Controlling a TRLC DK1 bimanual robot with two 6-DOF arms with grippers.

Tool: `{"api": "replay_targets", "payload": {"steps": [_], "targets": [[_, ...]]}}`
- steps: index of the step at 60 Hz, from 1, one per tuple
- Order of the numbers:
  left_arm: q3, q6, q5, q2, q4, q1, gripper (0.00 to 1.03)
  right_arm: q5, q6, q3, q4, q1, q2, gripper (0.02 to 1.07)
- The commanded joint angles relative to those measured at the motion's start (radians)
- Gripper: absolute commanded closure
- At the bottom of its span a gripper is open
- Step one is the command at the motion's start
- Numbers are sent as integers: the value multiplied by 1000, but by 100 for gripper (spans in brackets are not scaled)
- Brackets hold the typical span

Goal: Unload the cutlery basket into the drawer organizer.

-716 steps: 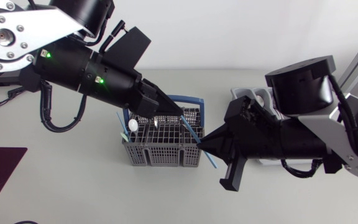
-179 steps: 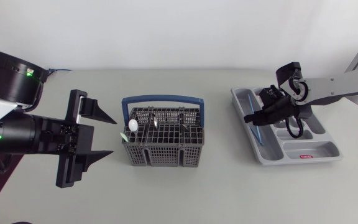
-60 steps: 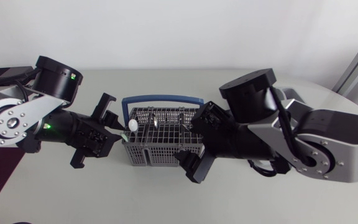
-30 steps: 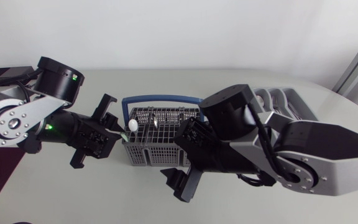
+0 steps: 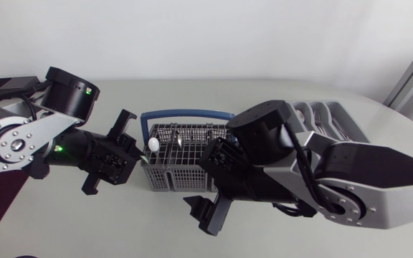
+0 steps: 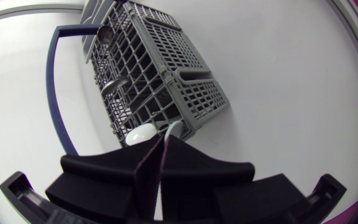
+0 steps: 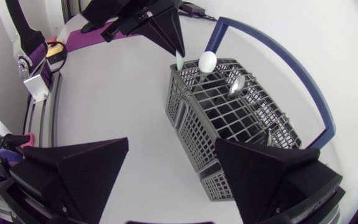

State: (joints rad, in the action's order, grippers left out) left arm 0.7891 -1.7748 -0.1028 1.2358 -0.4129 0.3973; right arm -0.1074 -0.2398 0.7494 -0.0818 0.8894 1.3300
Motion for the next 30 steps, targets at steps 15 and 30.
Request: {"api": "replay_targets", "payload": {"steps": [15,30], "targets": [[-2,-25,3,-58,-20,12,89,8,-3,-39,4,10,6,7],[39,-26,5,-124,-72,11,89,21,-4,-44,4,17,-5,7]]}}
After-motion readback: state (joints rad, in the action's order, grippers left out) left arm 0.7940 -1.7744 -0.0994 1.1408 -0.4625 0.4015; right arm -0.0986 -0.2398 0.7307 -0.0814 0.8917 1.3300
